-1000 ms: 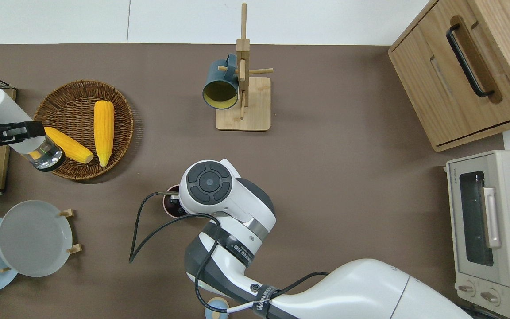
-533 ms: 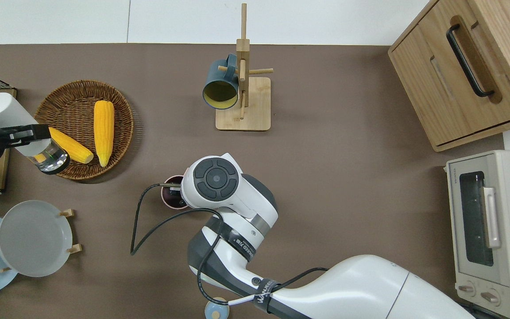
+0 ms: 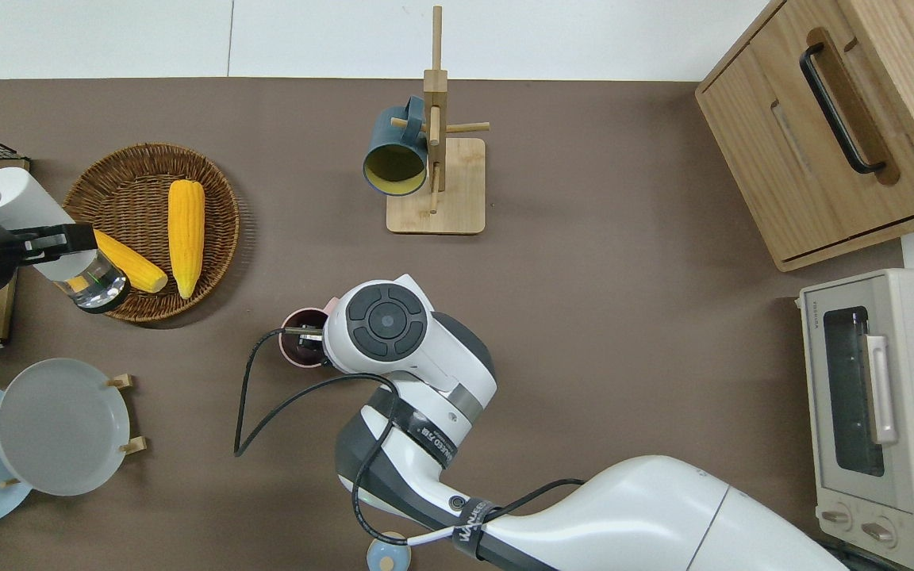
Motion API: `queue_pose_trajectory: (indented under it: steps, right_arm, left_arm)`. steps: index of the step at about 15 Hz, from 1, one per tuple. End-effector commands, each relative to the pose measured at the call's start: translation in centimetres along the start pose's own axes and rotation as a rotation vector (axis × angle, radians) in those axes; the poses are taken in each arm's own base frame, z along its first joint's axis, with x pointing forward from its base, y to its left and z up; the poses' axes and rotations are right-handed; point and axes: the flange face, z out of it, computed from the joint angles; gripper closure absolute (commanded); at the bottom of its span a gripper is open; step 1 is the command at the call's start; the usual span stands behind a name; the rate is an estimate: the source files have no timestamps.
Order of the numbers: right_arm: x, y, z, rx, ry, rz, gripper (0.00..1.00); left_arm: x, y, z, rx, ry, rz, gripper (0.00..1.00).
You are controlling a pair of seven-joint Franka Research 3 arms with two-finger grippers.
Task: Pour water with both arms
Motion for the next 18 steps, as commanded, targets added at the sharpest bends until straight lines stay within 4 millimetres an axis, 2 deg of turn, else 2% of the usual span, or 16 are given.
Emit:
queue_pose_trajectory:
  steps: [1, 2, 3, 7, 8, 12, 16, 18]
  right_arm:
    - [0.3, -0.4, 0.3, 0.013, 0.01, 0.019, 0.26]
    - [0.3, -0.4, 0.3, 0.013, 0.011, 0.018, 0.088]
    - [0.3, -0.4, 0.3, 0.011, 0.013, 0.015, 0.012]
    - [0.1, -0.5, 0.2, 0.006, 0.006, 0.02, 0.011]
    - [0.4, -0.8, -0.5, 0.009, 0.016, 0.028, 0.011]
    - [1.0, -1.4, -4.2, -0.06, -0.001, 0.024, 0.011]
    - [1.3, -0.4, -8.6, -0.15, -0.011, -0.017, 0.011]
    - [1.9, 0.7, -11.4, -0.175, 0.006, -0.068, 0.011]
  left_arm:
    - [-0.7, 0.9, -1.2, 0.016, 0.031, -0.003, 0.99]
    - [-0.7, 1.0, -1.2, 0.015, 0.031, -0.009, 0.99]
    - [-0.7, 1.1, -1.2, 0.015, 0.031, -0.013, 0.99]
    - [-0.8, 2.0, -1.1, 0.01, 0.03, -0.017, 0.99]
    - [-1.0, 2.0, -0.9, 0.011, 0.025, -0.018, 0.99]
    - [-1.4, 2.6, -0.5, 0.01, 0.016, -0.009, 0.99]
    - [-1.6, 2.7, -0.5, 0.011, 0.011, -0.008, 0.99]
    - [-1.8, 2.7, -0.6, 0.011, 0.007, -0.006, 0.99]
